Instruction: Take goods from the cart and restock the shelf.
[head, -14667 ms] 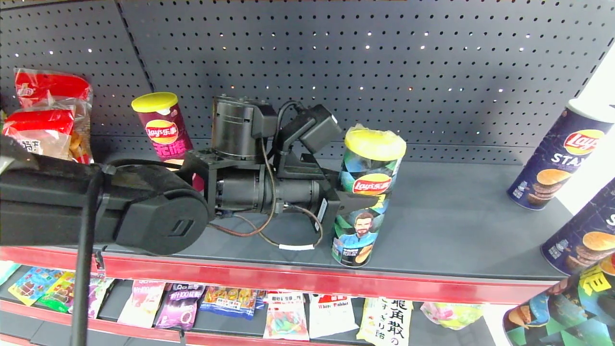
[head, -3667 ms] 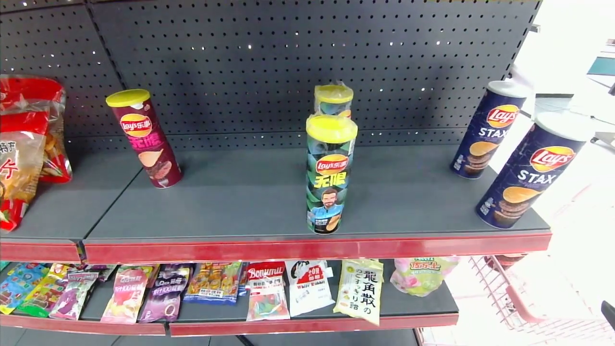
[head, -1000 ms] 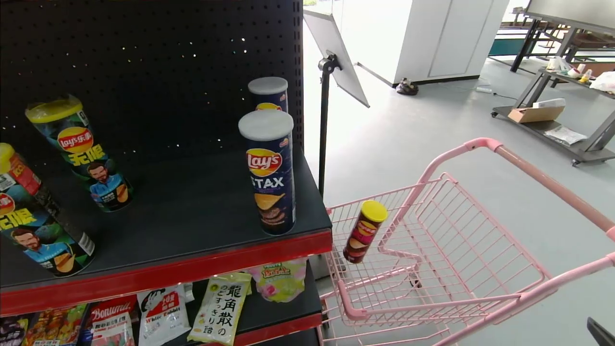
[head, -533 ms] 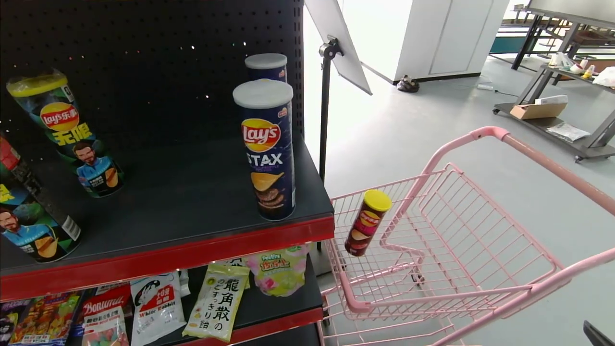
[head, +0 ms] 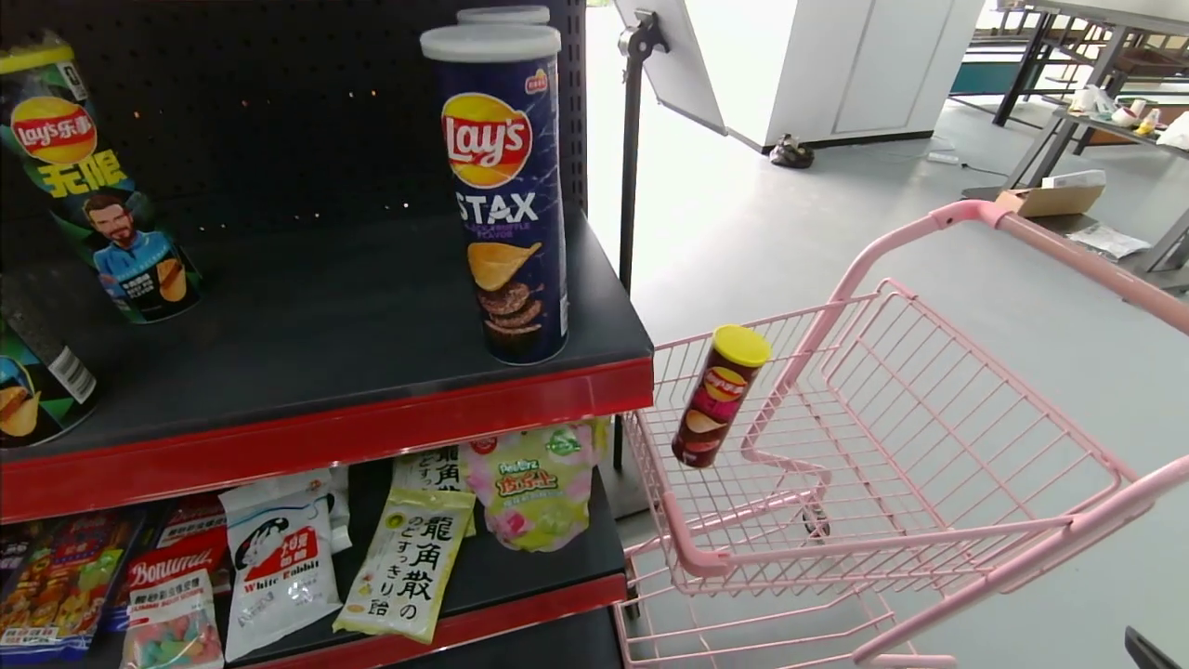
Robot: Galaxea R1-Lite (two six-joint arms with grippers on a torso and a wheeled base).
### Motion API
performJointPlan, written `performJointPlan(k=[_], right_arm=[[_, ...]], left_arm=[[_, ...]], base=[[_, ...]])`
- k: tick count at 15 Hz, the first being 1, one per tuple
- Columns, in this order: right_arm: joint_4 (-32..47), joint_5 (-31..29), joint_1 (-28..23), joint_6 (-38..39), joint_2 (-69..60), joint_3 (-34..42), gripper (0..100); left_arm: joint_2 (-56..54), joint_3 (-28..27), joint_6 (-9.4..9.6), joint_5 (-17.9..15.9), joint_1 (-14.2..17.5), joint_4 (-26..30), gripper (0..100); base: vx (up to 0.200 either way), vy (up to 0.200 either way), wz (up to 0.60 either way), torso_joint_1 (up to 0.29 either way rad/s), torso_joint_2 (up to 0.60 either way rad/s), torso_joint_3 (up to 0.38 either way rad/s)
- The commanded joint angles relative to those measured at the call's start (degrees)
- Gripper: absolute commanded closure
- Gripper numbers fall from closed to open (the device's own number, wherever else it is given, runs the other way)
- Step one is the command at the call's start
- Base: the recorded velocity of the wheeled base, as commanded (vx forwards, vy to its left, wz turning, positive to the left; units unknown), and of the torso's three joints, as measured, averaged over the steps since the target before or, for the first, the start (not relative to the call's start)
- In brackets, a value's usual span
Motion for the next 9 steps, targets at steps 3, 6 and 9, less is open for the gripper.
performJointPlan(k=[3,6,9], right_arm=[[-0.2,-0.6,-0.4,-3.0,7.5,-4.4,0],[-2.6,0.0,2.7,-5.0,27.3,-21.2,0],[-5.0,0.2,10.7,0.9,42.7,-28.6,0]], left_arm=[[0.1,0.0,-0.01,0.0,0.0,0.0,0],[0.2,0.1,-0.01,0.0,0.0,0.0,0],[0.3,1.1,-0.01,0.6,0.0,0.0,0]], base=[[0.000,0.000,0.00,-0.102,0.36,0.258],[0.000,0.000,0.00,-0.016,0.06,0.047],[0.000,0.000,0.00,0.000,0.00,0.000]])
